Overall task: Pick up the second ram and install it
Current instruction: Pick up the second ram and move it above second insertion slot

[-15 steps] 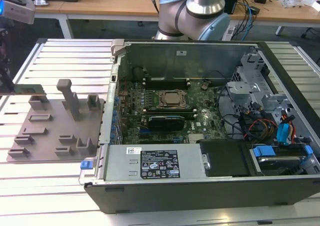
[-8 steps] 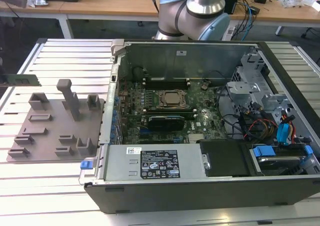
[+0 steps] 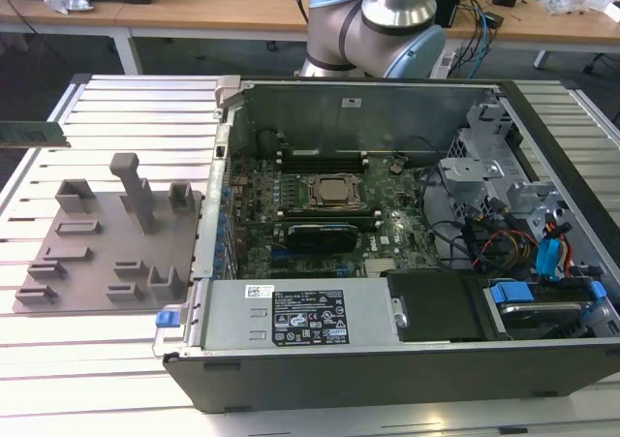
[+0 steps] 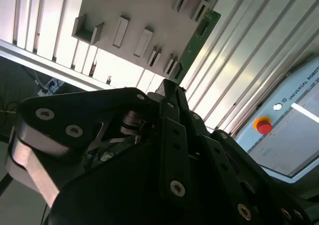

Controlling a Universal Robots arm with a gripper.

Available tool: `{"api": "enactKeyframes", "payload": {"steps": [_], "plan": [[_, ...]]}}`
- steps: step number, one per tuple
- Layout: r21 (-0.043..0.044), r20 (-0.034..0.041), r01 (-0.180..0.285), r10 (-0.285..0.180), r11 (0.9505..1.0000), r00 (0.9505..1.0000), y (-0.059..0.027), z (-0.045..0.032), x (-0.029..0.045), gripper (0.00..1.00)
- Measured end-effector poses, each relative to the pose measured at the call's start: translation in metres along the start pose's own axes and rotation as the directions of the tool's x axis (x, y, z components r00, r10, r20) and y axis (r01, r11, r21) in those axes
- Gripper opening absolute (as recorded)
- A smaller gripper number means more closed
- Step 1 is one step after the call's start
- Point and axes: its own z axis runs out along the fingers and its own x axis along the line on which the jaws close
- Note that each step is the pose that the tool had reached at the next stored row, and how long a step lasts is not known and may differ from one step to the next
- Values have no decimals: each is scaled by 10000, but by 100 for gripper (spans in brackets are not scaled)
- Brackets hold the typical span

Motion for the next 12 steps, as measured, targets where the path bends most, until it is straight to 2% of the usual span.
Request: {"api": "enactKeyframes", "payload": {"steps": [3, 4, 9, 12], "plan": [[-1, 0, 2, -2, 10000, 10000, -9, -2, 0, 14], [0, 2, 0, 0, 10000, 10000, -57, -2, -4, 14], [-1, 1, -1, 1, 10000, 10000, -555, -17, -39, 14], [-1, 2, -1, 1, 10000, 10000, -809, -24, -57, 14]]}}
